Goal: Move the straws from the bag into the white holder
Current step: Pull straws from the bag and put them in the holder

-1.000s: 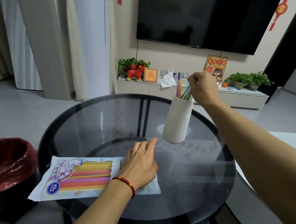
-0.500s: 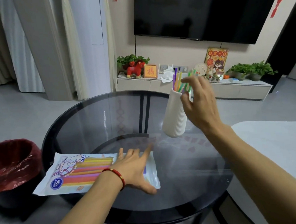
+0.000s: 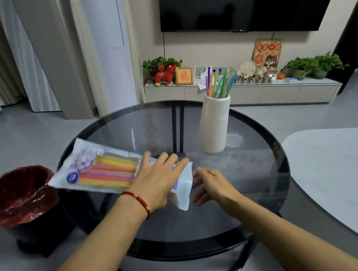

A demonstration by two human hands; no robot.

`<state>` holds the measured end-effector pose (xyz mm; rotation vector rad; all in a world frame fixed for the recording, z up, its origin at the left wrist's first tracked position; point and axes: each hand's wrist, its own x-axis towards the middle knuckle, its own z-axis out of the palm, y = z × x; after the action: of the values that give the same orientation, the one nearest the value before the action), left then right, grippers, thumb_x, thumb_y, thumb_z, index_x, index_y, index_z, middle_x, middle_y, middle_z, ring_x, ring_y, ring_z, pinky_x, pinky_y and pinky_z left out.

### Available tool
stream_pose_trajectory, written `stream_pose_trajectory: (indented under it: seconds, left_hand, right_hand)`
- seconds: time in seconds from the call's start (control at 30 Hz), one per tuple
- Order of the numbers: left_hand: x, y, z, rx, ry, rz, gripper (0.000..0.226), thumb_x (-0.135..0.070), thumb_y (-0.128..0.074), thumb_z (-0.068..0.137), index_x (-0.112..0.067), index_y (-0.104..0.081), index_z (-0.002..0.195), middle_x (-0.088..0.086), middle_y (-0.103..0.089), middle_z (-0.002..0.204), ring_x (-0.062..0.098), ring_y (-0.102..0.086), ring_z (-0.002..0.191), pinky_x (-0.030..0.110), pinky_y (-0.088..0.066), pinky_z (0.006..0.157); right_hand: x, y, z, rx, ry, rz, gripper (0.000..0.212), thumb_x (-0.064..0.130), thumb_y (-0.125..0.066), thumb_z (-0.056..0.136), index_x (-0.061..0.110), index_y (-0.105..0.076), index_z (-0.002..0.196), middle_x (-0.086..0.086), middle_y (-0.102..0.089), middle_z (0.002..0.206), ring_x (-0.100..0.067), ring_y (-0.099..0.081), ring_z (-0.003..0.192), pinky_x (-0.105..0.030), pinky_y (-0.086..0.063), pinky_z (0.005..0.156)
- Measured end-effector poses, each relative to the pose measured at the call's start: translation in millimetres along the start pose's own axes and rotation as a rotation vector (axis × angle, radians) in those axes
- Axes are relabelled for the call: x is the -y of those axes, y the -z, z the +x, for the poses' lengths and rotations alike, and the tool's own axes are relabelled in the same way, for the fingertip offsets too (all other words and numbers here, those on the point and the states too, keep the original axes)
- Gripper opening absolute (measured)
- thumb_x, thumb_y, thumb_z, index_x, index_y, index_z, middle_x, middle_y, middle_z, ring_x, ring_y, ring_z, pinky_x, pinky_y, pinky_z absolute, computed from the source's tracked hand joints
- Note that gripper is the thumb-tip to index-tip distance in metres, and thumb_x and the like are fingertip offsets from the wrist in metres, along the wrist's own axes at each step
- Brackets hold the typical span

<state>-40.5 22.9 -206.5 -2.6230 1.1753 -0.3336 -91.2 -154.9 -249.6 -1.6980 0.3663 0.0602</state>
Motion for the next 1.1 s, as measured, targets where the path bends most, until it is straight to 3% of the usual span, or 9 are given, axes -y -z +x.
stream_pose_trajectory:
  seconds: [0.13,0.27,0.47,0.53,0.67,0.73,0.8,0.93,1.1]
  left_hand:
    - [-9.4,8.1,-1.8,-0.045,-0.005,0.225,0.112,-0.019,-0.073,0.075,-0.02,0.005,0.156,0.01,-0.028,0.143,0.034,-0.029,0.134,0.075,-0.001,0.107]
    - [-7.1,5.4,-4.0,-0.039,0.041,0.221,0.12,-0.022,-0.077,0.073,-0.022,0.01,0.155,0.009,-0.028,0.143,0.032,-0.03,0.134,0.075,-0.001,0.108]
    - [2.6,-13.0,-9.1,0.048,0.122,0.069,0.125,-0.023,-0.079,0.07,-0.028,0.012,0.155,0.005,-0.025,0.145,0.027,-0.03,0.133,0.073,-0.009,0.111]
    - [6.7,-16.4,-10.0,0.096,0.13,0.012,0.126,-0.02,-0.078,0.071,-0.032,0.017,0.154,0.004,-0.022,0.147,0.026,-0.026,0.137,0.075,-0.009,0.11]
    - [8.0,-19.5,-12.2,0.205,0.134,-0.234,0.132,-0.029,-0.078,0.072,-0.041,0.031,0.146,0.001,0.005,0.162,0.029,0.009,0.151,0.077,0.003,0.11]
    - [2.6,-16.4,-9.9,0.209,0.094,-0.426,0.124,-0.068,-0.069,0.067,-0.043,0.02,0.15,-0.008,0.009,0.165,0.022,0.017,0.152,0.072,0.009,0.112]
    - [-2.3,-14.9,-5.0,0.129,0.13,-0.605,0.101,-0.087,-0.045,0.072,-0.04,-0.01,0.155,-0.012,-0.01,0.165,0.013,0.005,0.153,0.068,0.008,0.116]
    - [-3.0,-24.9,-0.6,0.0,0.205,-0.641,0.036,-0.053,-0.045,0.096,-0.036,-0.056,0.126,-0.016,-0.051,0.132,0.007,-0.032,0.137,0.069,-0.003,0.117]
    - [0.5,-34.1,0.7,0.036,0.214,-0.616,0.031,-0.041,-0.049,0.096,-0.032,-0.057,0.125,-0.01,-0.048,0.128,0.011,-0.038,0.13,0.069,-0.01,0.116]
  right_hand:
    - [1.8,-10.5,-3.5,0.158,-0.129,0.229,0.058,0.047,-0.036,0.109,0.003,-0.074,0.111,-0.022,-0.078,0.091,-0.029,-0.069,0.064,-0.035,-0.059,0.057]
    - [1.9,-9.5,-3.6,0.17,-0.072,0.168,0.048,0.036,-0.038,0.11,0.003,-0.073,0.115,-0.022,-0.077,0.09,-0.028,-0.07,0.069,-0.032,-0.059,0.059]
    - [-5.0,-3.4,-2.1,0.009,0.097,-0.098,0.032,0.033,-0.054,0.109,0.007,-0.071,0.1,0.001,-0.069,0.061,-0.007,-0.06,0.048,-0.021,-0.049,0.048]
    - [-4.8,1.3,-0.6,-0.052,0.197,-0.169,0.023,0.031,-0.063,0.104,0.012,-0.074,0.098,0.002,-0.074,0.068,-0.005,-0.064,0.051,-0.018,-0.05,0.049]
    - [-7.2,7.1,5.8,-0.15,0.434,-0.38,0.012,0.025,-0.075,0.097,0.015,-0.081,0.097,0.004,-0.077,0.075,-0.003,-0.07,0.062,-0.019,-0.058,0.059]
    - [-9.5,7.9,8.2,-0.136,0.501,-0.442,0.009,0.023,-0.078,0.095,0.017,-0.083,0.099,0.007,-0.077,0.075,-0.003,-0.071,0.066,-0.016,-0.056,0.061]
    - [-10.8,8.2,10.1,-0.103,0.563,-0.496,0.009,0.021,-0.079,0.092,0.019,-0.084,0.1,0.008,-0.077,0.073,-0.002,-0.07,0.065,-0.011,-0.05,0.059]
    - [-6.8,18.0,12.8,-0.068,0.533,-0.419,0.011,0.021,-0.082,0.09,0.019,-0.086,0.1,0.0,-0.081,0.082,-0.018,-0.074,0.076,-0.026,-0.061,0.072]
    - [-6.3,37.6,13.3,-0.032,0.399,-0.213,0.012,0.01,-0.082,0.088,0.014,-0.086,0.098,-0.007,-0.078,0.074,-0.008,-0.065,0.064,-0.023,-0.058,0.062]
